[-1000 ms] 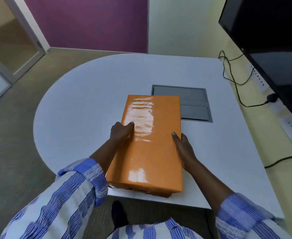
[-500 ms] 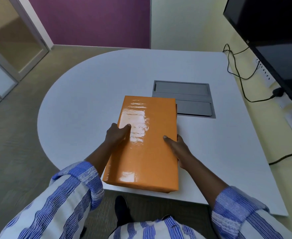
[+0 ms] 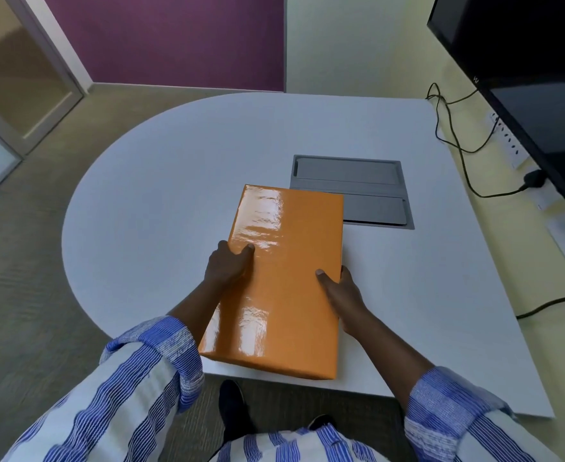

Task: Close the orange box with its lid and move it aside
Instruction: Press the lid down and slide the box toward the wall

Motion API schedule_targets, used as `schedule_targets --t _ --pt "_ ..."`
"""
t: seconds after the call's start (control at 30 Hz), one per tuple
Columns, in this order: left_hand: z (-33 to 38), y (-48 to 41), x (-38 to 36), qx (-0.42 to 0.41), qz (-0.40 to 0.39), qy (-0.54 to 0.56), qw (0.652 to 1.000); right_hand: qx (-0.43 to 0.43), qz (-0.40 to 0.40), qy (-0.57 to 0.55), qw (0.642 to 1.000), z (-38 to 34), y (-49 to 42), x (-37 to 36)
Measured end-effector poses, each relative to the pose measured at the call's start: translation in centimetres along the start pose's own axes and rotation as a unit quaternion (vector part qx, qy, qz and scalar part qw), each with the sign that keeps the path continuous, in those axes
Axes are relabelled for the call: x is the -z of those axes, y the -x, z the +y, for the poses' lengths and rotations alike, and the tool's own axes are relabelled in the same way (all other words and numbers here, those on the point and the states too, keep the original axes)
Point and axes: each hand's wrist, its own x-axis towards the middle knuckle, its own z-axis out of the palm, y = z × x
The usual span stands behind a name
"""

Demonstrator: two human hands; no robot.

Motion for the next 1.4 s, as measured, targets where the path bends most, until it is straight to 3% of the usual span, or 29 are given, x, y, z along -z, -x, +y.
schedule_targets --t 0.43,0.5,0.6,0.7,0.83,1.17,1.4 --pt "-1.0 -1.0 -1.3 -0.014 0.014 -0.129 0.991 0.029 0.033 0.094 0.995 -0.3 -1.2 -0.6" --pt "-0.8 -0.9 -1.6 -0.016 0.026 -0.156 0.987 0.044 0.057 0.153 0.986 -0.5 -1.6 -0.7" --pt "-0.7 -0.9 -1.8 -0.078 0.065 -0.218 0.971 0.146 0.122 0.320 0.928 -1.0 -2.2 -1.1" --pt "-0.4 -1.8 -2.1 -0.170 0.068 -0.250 0.951 0.236 0.128 0.421 0.867 -2.1 -3.1 -1.6" --pt "0.2 -2.9 -3.0 -0.253 0.049 -0.290 0.921 0.243 0.102 0.501 0.824 -2.7 -4.6 -2.6" --pt "-0.7 -3.9 -4.3 -0.265 0.057 -0.310 0.911 0.228 0.105 0.531 0.810 -1.5 -5.8 -3.2" --pt "0.1 -4.3 -3.3 -0.255 0.013 -0.289 0.922 0.227 0.095 0.488 0.837 -2.4 -6.1 -2.8"
